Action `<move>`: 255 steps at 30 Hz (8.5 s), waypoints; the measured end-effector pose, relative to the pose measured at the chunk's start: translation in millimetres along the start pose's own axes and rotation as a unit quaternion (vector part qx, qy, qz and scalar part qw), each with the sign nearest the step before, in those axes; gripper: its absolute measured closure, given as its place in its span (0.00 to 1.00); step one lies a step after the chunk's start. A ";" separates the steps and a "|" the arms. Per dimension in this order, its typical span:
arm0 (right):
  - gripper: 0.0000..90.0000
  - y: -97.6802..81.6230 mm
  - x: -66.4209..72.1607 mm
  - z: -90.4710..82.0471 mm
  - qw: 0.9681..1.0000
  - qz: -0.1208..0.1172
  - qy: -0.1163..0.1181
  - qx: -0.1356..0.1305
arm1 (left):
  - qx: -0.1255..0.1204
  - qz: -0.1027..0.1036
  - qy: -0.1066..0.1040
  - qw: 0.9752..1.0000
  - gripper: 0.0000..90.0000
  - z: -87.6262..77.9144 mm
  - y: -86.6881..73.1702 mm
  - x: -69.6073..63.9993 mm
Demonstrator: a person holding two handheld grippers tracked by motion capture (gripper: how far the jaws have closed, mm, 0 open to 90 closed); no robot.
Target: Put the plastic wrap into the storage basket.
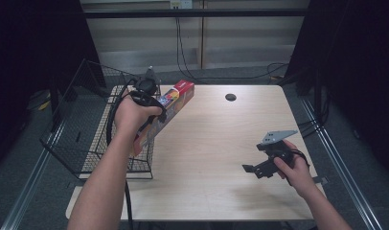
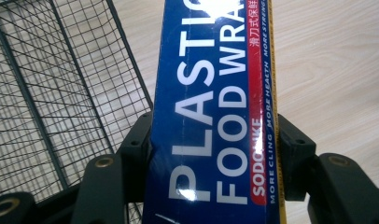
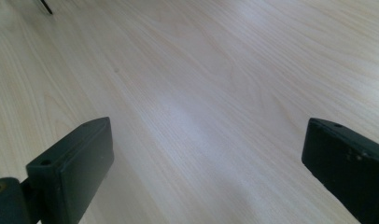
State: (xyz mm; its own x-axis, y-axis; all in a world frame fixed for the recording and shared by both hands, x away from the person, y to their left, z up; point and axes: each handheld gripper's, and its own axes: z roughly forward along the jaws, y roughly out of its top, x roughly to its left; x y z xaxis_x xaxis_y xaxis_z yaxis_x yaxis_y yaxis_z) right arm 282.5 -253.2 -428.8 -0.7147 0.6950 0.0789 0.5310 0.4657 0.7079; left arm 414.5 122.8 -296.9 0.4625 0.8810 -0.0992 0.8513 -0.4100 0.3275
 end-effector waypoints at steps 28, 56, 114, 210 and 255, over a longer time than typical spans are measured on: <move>0.02 -3.1 2.0 5.8 1.000 -0.002 -0.003 0.014 | -0.020 -0.066 0.018 0.997 0.48 -29.8 -12.3 42.8; 0.02 -5.3 2.0 8.0 1.000 -0.001 -0.001 0.017 | -0.035 -0.140 0.052 0.988 0.48 -53.8 -31.5 79.0; 0.02 -6.8 4.5 11.7 1.000 -0.004 0.000 0.025 | -0.051 -0.258 0.115 0.958 0.48 -70.0 -74.0 127.3; 0.02 -9.2 5.6 9.1 1.000 -0.011 -0.002 0.024 | -0.106 -0.180 0.022 0.978 0.24 -46.6 -31.0 69.8; 0.02 -12.1 8.9 13.2 0.999 -0.015 -0.007 0.035 | -0.113 -0.026 -0.090 0.989 0.19 -0.3 -34.1 0.0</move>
State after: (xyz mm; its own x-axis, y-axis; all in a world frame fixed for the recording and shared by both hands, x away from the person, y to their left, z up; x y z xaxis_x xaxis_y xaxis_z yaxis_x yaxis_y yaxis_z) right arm 275.8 -245.4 -445.9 -0.7247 0.6874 0.0479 0.5398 0.5231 0.6595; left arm 385.4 136.9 -307.7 0.4736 0.8351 -0.2798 0.8069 -0.2841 0.5178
